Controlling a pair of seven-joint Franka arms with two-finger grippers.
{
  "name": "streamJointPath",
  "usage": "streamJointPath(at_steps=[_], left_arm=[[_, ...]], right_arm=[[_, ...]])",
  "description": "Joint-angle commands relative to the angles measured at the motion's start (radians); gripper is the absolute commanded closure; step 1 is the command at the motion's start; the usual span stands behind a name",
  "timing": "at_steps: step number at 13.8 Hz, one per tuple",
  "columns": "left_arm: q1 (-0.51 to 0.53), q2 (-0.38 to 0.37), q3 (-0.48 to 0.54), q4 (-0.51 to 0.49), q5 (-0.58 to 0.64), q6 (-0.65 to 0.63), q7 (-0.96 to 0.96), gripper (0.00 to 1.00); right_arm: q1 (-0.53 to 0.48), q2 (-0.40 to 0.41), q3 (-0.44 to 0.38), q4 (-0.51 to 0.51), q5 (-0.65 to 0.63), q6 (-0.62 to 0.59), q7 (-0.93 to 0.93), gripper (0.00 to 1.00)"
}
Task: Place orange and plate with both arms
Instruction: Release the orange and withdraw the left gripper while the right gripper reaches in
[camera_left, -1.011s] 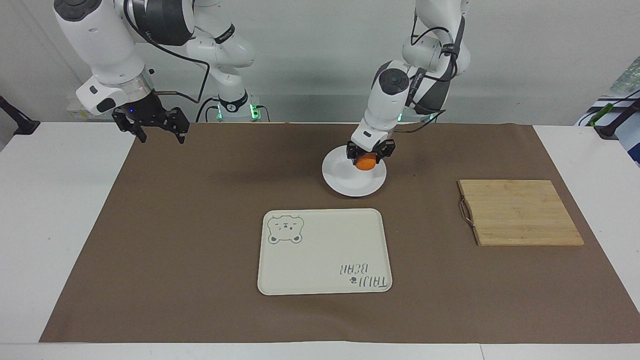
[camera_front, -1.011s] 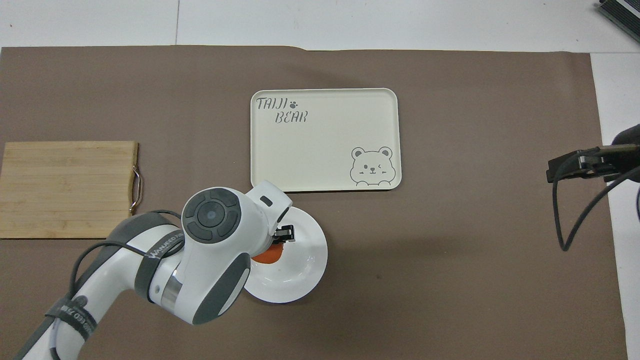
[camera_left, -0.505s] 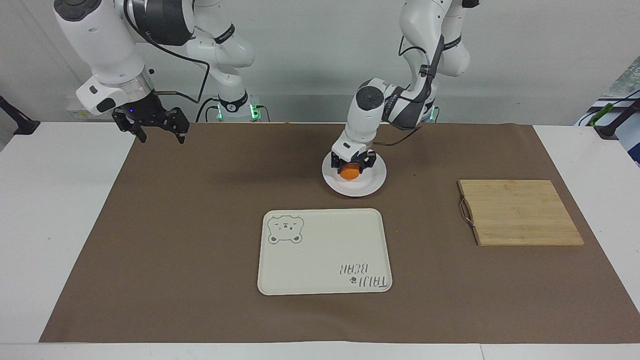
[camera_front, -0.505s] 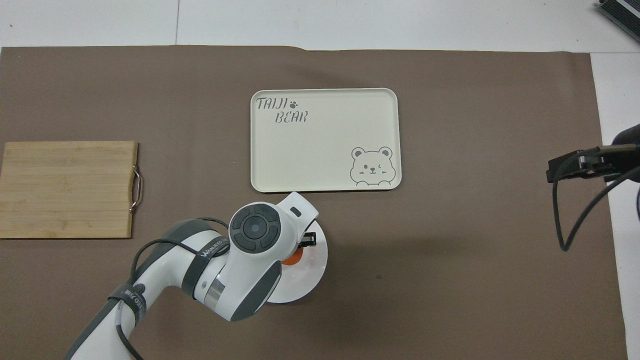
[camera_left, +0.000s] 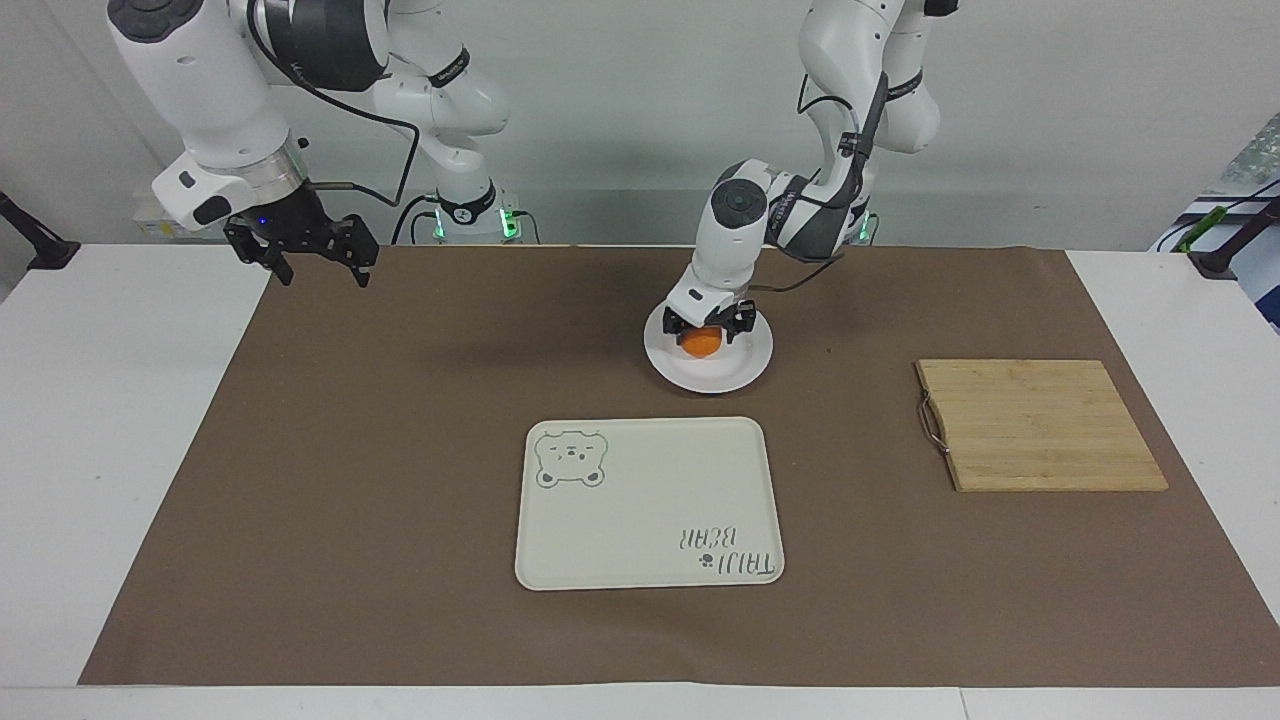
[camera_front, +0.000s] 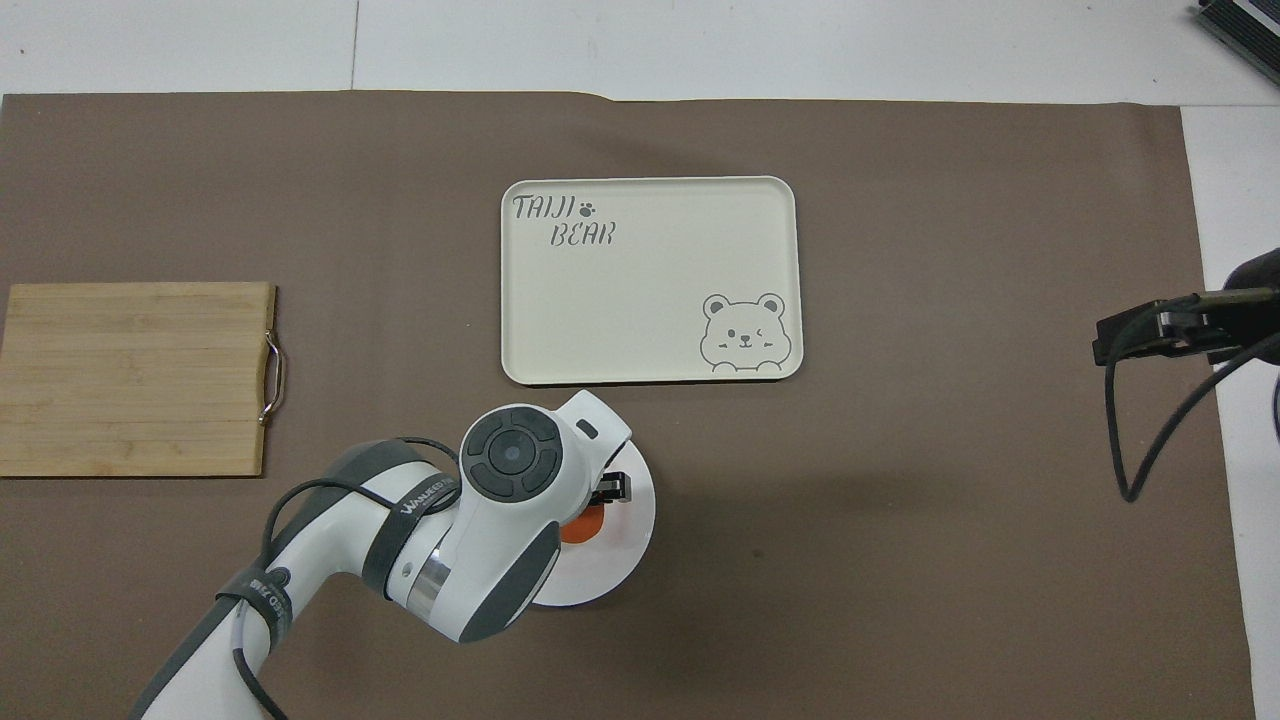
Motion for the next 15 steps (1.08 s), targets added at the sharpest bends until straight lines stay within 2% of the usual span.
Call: streamJointPath(at_steps=[1, 6, 10, 13, 15], left_arm=[[-0.018, -0.032, 0.016, -0.019, -0.011, -0.024, -0.011, 0.00], [0.010, -0.080, 0.025, 0.102, 0.000, -0.164, -0.008, 0.00], [0.129, -0.127, 0.027, 0.203, 0.043, -0.274, 0.037, 0.00], [0.236, -0.123, 0.027, 0.329, 0.077, -0.375, 0.186, 0.00], [0.298, -0.106, 0.029, 0.412, 0.077, -0.429, 0.286, 0.00]], right_arm=[[-0.020, 0.004, 0.004, 0.011, 0.024, -0.010, 0.002, 0.00], [-0.020, 0.004, 0.003, 0.013, 0.015, -0.013, -0.005, 0.00], [-0.030, -0.013, -0.002, -0.023, 0.070, 0.020, 0.007, 0.00], [-0.024, -0.063, -0.002, -0.127, 0.070, 0.147, 0.008, 0.00], [-0.021, -0.074, 0.000, -0.188, 0.079, 0.181, 0.014, 0.00]])
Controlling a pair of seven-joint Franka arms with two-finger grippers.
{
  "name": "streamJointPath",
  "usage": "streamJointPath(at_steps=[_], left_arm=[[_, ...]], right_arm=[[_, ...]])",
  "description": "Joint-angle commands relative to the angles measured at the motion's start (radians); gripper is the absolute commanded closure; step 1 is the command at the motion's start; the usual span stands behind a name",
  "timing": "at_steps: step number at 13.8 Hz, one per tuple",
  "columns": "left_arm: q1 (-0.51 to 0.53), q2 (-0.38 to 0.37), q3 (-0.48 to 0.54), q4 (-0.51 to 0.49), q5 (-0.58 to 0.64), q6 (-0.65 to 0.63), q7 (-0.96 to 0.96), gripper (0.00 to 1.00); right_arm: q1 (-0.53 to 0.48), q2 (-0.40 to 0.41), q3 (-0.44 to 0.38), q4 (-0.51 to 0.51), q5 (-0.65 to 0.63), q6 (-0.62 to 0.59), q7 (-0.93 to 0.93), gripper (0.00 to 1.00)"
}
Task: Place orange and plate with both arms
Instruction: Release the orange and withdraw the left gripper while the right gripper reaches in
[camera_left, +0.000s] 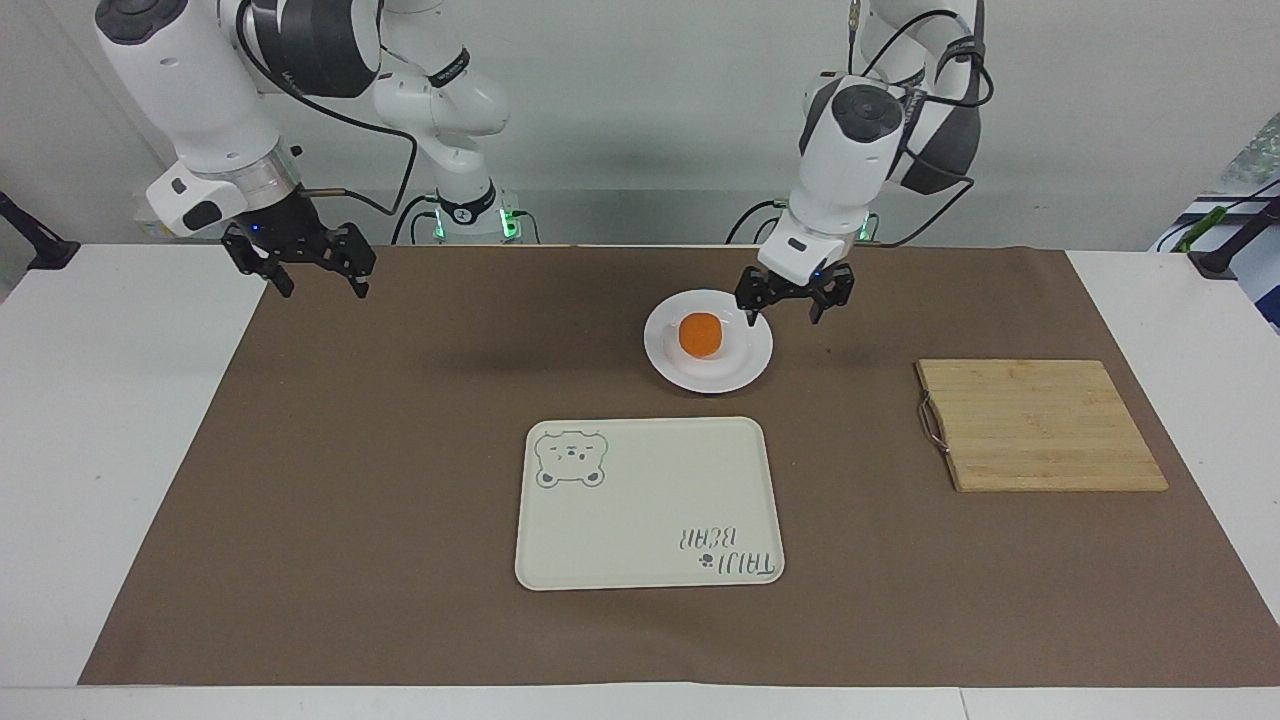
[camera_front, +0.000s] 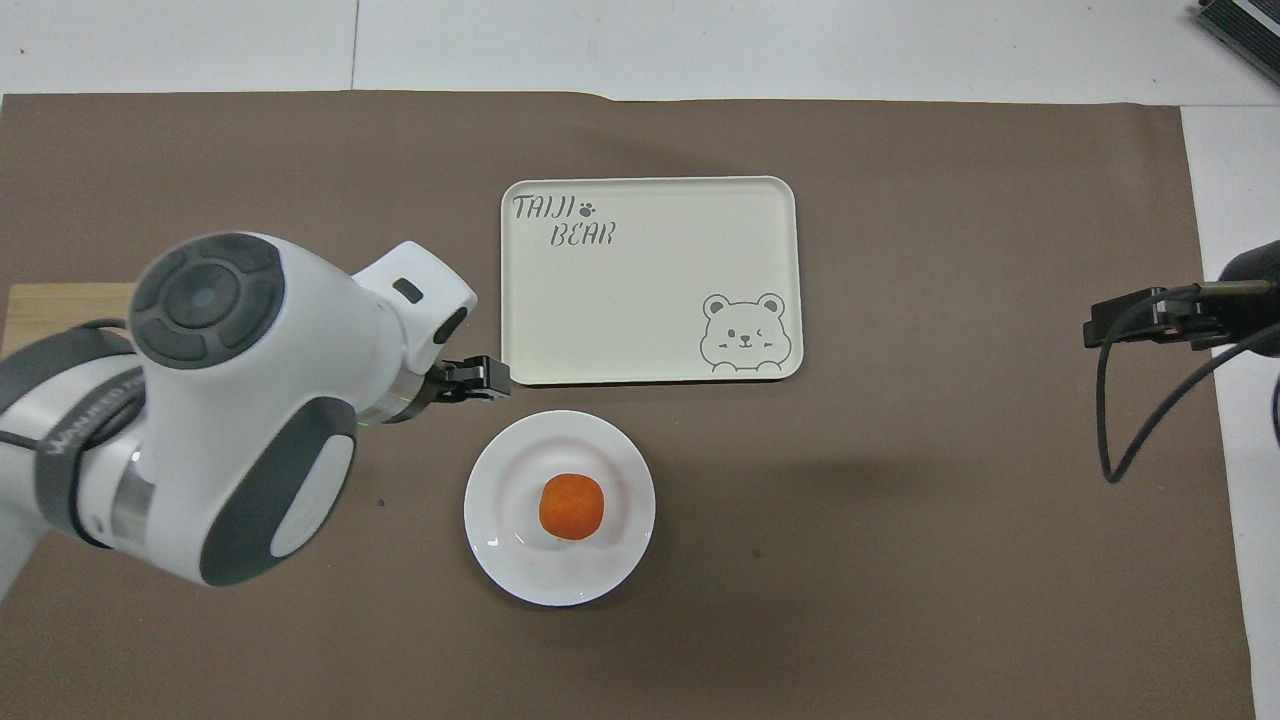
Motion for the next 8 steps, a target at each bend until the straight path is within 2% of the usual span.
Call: streamJointPath(at_steps=[1, 8], left_arm=[[0.095, 0.033, -0.010, 0.113, 0.017, -0.082, 0.111, 0.00], [0.274, 0.021, -0.009, 0.198, 0.038, -0.198, 0.310, 0.00]], right_arm=[[-0.007, -0.054, 0.007, -0.133, 0.054, 0.083, 0.016, 0.00], [0.035, -0.014, 0.009, -0.285, 0.290, 0.229, 0.003, 0.00]])
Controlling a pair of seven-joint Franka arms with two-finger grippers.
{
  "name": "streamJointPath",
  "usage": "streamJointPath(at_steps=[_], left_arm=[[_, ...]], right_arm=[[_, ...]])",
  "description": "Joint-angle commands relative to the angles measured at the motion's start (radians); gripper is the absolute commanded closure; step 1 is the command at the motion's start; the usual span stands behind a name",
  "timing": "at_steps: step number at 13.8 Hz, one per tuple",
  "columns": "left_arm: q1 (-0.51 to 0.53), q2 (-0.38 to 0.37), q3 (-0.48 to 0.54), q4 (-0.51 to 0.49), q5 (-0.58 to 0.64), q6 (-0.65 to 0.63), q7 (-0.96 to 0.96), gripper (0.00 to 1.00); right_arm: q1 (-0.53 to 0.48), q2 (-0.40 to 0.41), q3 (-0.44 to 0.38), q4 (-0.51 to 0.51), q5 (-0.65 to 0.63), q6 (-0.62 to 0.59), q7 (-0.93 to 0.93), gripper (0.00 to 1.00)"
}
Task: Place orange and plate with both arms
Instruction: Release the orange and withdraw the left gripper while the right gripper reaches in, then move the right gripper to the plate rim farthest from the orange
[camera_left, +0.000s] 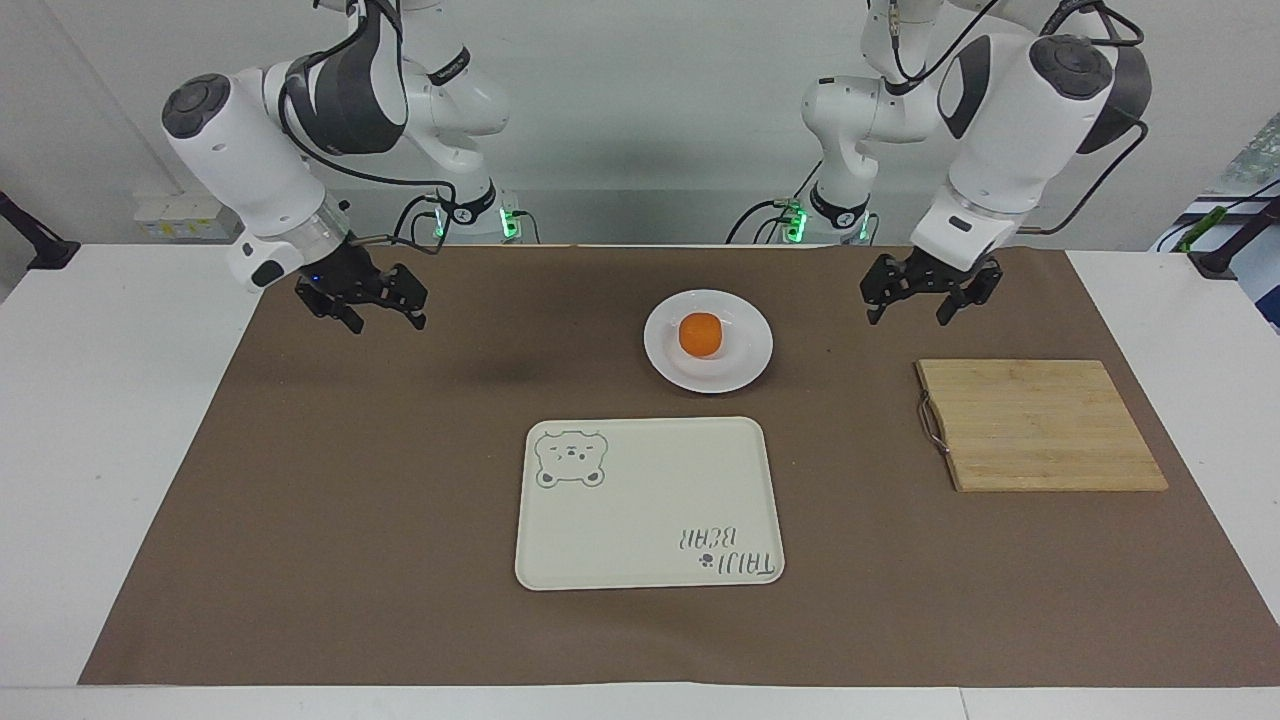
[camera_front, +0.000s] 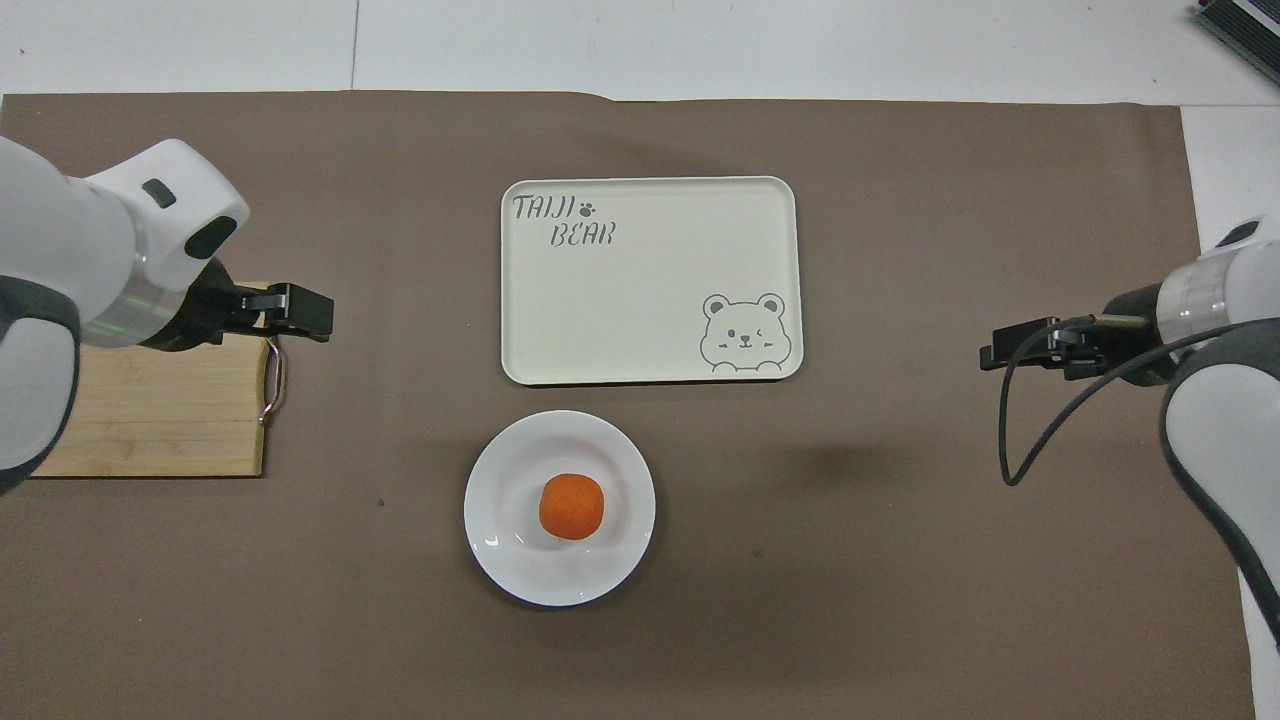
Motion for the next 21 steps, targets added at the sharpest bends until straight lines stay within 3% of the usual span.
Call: streamJointPath(at_steps=[1, 12, 16, 21], left_arm=[[0.065, 0.005, -0.011, 0.047, 0.029, -0.075, 0.045, 0.00], [0.068, -0.107, 0.058, 0.053, 0.039, -0.207, 0.170, 0.00], [0.143, -0.095, 0.060, 0.061, 0.043, -0.191, 0.238, 0.00], [0.215, -0.021, 0.058, 0.186, 0.041, -0.253, 0.296, 0.00]], right_arm=[[0.038, 0.012, 0.003, -0.069, 0.082, 0.063, -0.002, 0.00], [0.213, 0.159, 0.008, -0.204, 0.519, 0.389, -0.094, 0.00], [0.299, 0.214, 0.008, -0.250, 0.791, 0.445, -0.308, 0.00], [0.382, 0.229, 0.009, -0.321, 0.911, 0.440, -0.455, 0.00]])
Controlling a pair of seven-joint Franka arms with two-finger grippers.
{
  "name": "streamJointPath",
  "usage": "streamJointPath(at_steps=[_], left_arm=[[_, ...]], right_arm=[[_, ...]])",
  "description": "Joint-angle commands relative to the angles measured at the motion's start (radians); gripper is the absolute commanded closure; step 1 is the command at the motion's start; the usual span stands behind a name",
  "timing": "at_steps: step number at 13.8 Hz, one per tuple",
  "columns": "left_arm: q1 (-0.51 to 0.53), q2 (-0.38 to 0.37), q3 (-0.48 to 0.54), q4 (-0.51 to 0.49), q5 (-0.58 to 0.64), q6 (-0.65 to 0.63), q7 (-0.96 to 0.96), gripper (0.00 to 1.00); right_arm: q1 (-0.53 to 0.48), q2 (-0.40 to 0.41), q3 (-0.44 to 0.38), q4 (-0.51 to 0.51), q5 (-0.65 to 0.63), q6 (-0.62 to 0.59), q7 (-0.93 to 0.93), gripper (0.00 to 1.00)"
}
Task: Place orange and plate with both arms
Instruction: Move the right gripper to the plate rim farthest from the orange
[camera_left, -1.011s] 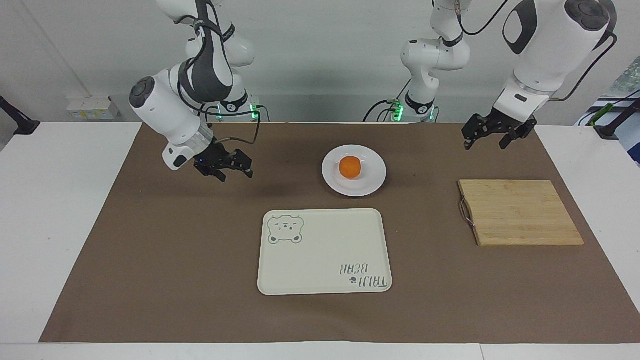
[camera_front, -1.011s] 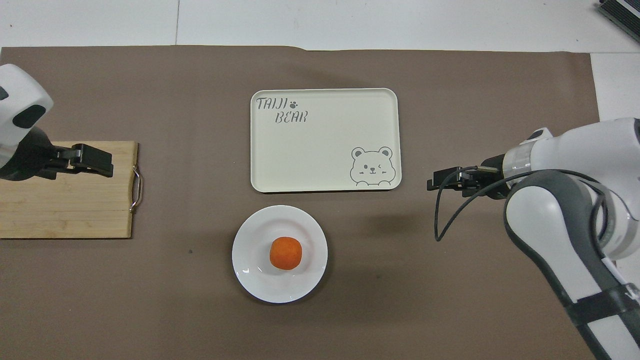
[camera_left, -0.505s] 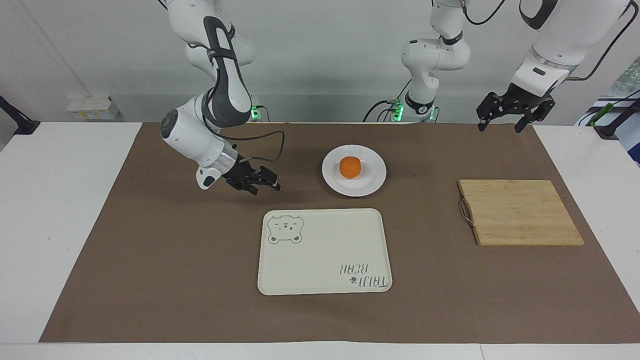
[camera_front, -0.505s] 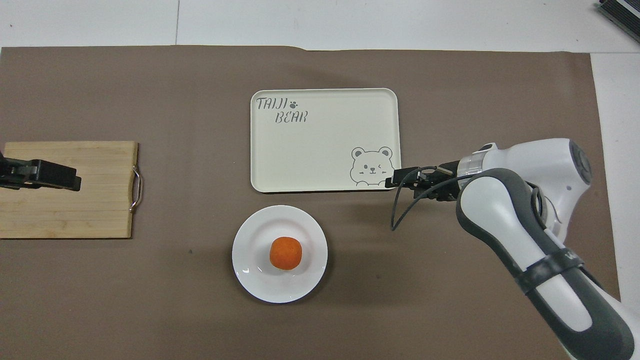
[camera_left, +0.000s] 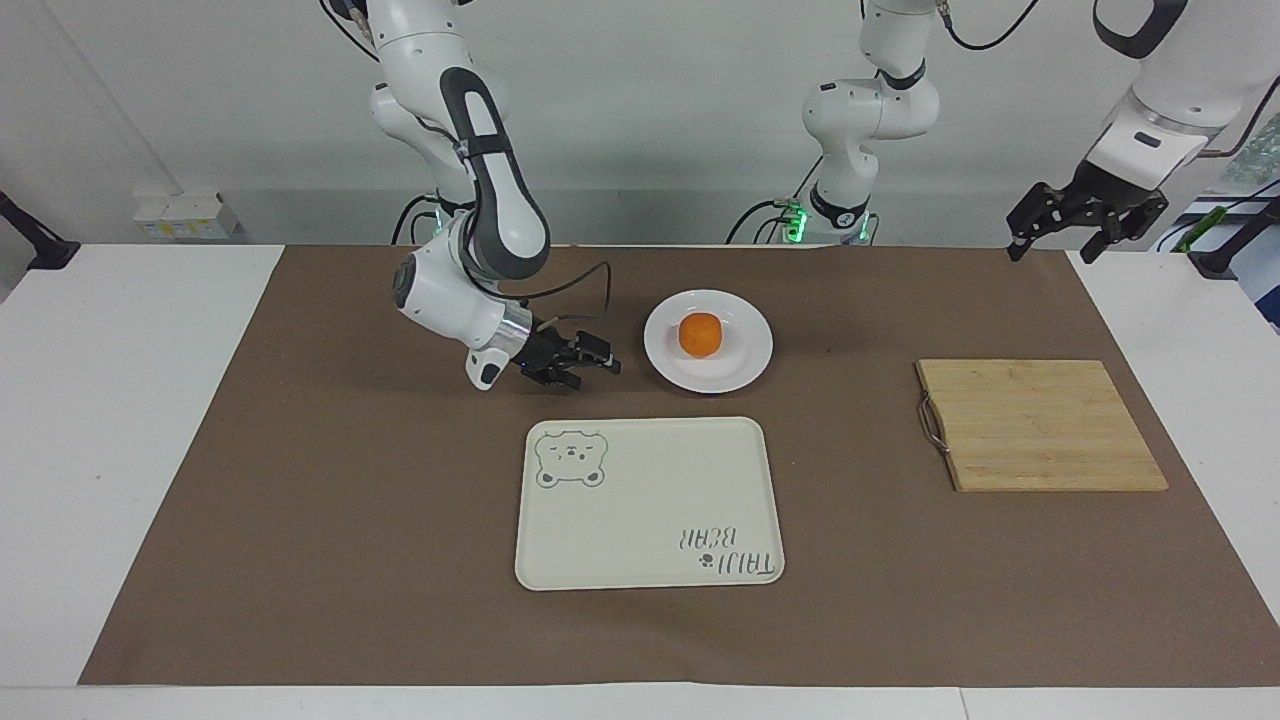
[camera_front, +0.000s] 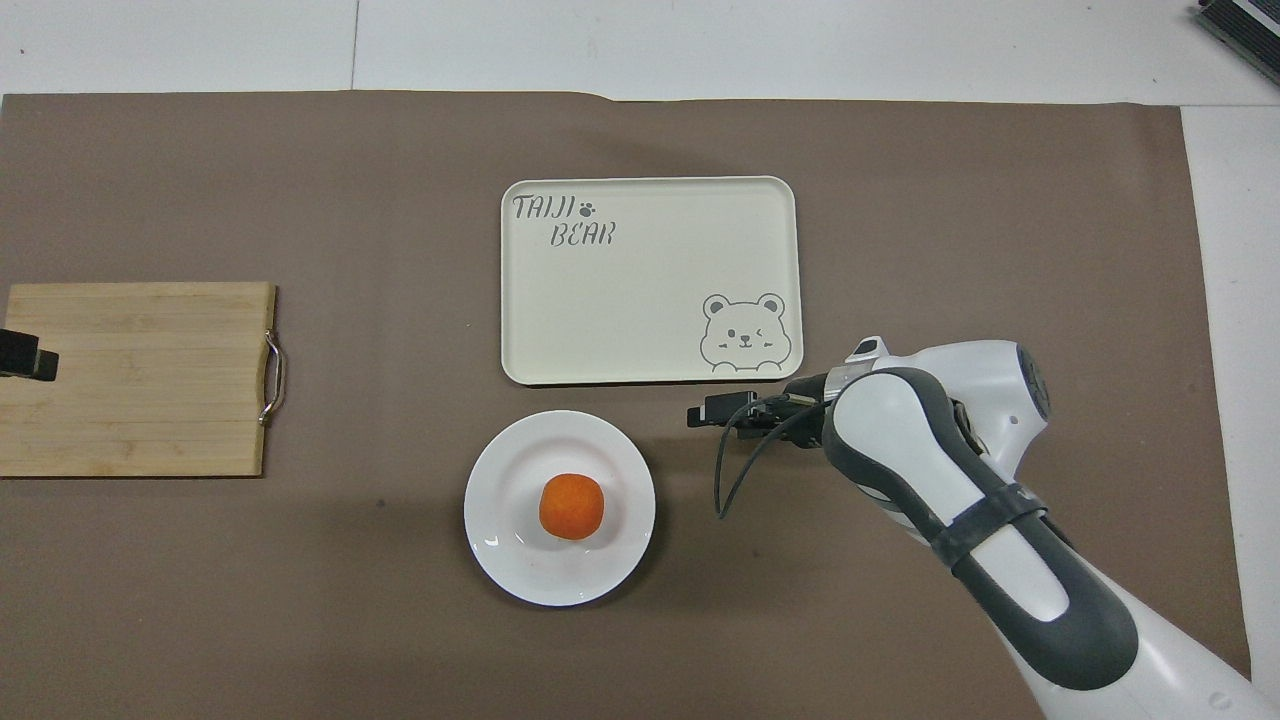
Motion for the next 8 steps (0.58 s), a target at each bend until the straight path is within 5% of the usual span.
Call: streamJointPath(at_steps=[1, 4, 8], left_arm=[[0.008, 0.060, -0.011, 0.102, 0.014, -0.056, 0.007, 0.00], [-0.018, 0.045, -0.020, 0.083, 0.016, -0.052, -0.011, 0.00], [-0.052, 0.026, -0.026, 0.032, 0.061, -0.044, -0.036, 0.00]], right_arm=[[0.066, -0.012, 0.000, -0.043, 0.079, 0.023, -0.064, 0.00], [0.128, -0.026, 0.001, -0.078, 0.086, 0.055, -0.063, 0.00], [0.175, -0.055, 0.003, -0.120, 0.096, 0.074, -0.060, 0.23]])
